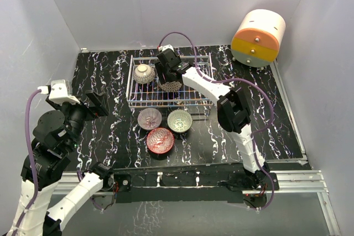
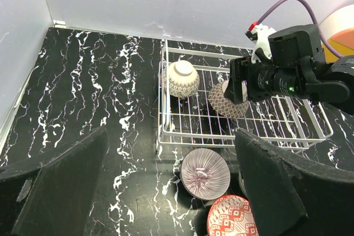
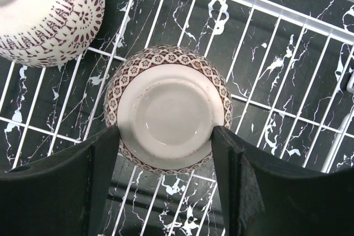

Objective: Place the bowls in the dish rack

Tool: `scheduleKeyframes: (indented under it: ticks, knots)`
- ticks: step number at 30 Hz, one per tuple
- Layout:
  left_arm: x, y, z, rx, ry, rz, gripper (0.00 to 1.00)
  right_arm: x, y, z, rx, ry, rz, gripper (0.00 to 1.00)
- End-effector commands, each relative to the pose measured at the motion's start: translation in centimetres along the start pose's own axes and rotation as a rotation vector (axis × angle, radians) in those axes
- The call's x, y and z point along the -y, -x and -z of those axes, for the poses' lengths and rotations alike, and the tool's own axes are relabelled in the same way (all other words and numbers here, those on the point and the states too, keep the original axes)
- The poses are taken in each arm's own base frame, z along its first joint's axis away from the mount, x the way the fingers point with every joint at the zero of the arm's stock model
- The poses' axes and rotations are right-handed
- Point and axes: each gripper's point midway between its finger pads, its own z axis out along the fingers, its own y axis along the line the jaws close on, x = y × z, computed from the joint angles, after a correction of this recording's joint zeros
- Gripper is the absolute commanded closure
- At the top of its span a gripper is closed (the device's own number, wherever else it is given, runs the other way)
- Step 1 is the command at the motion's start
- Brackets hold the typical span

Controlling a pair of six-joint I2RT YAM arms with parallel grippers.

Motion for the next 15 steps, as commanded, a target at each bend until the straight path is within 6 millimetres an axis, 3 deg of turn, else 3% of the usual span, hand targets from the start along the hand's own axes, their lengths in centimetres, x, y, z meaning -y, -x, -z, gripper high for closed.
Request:
scheduleKeyframes:
  ticks: [1, 4, 7, 15]
  knots:
    - [0.0, 0.0, -0.3, 0.002, 0.006, -0.006, 0.03, 0.8, 1.0, -0.2, 0.026, -0.024, -0.010, 0.35]
    - [0.0, -0.1, -0.3, 0.002, 0.005, -0.003, 0.03, 0.9, 1.3, -0.1, 0.037, -0.024, -0.015, 0.37]
    - [0.0, -0.2, -0.3, 0.000, 0.004, -0.002, 0.03, 1.1, 1.8, -0.2, 0.052, -0.024, -0.024, 0.48]
    - [-0.2, 0.1, 0.0, 0.006, 0.008, 0.000, 0.03, 1.3, 3.6, -0.7, 0.102, -0.013, -0.058, 0.52]
